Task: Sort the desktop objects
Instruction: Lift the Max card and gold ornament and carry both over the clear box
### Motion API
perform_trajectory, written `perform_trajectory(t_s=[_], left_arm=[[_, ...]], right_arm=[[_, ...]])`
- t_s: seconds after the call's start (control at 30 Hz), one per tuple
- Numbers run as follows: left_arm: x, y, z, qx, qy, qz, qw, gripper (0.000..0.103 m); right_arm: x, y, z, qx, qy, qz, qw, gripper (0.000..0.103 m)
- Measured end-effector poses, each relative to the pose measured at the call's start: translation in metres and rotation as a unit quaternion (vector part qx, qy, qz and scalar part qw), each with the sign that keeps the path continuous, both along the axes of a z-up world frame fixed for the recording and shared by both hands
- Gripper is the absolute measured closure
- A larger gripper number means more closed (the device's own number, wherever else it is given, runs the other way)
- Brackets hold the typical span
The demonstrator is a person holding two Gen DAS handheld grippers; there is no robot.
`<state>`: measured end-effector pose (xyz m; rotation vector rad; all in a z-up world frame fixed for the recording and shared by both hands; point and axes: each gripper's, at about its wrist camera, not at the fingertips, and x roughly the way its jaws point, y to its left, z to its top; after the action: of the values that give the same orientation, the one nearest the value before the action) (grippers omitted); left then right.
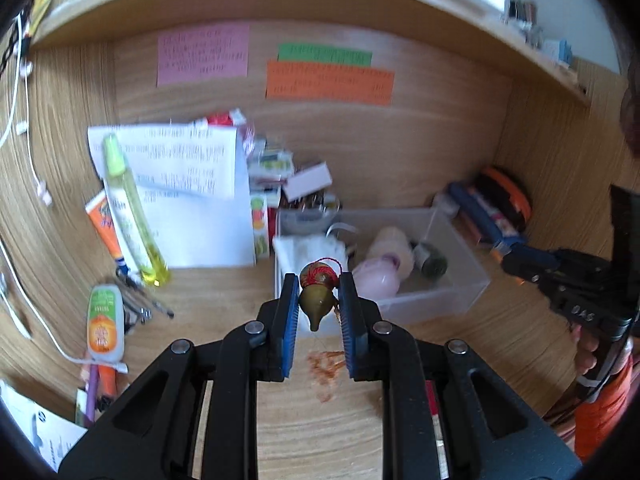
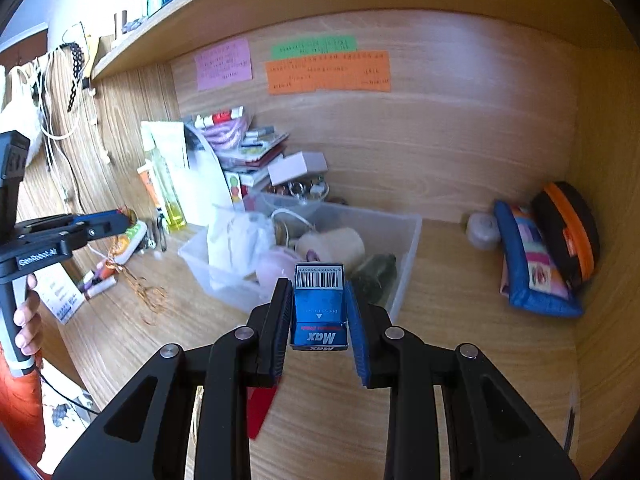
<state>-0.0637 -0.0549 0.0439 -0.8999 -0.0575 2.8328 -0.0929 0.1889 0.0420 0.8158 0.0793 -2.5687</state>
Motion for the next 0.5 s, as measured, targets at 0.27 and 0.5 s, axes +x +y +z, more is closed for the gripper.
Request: perform_trajectory(t_s=[0.27, 0.5], left_arm=[[-0.025, 0.001, 0.017, 0.007, 0.013, 0.002, 0.9999, 0.084], [-0.054, 0.001, 0.010, 0.026, -0.001, -0.001, 0.9997, 0.084]], right_arm=[[-0.022, -0.009, 0.016, -0.012, 0.003, 0.017, 1.000, 0.078], [-0.047, -0.013, 0.016, -0.023, -0.006, 0.024, 0.999, 0.078]])
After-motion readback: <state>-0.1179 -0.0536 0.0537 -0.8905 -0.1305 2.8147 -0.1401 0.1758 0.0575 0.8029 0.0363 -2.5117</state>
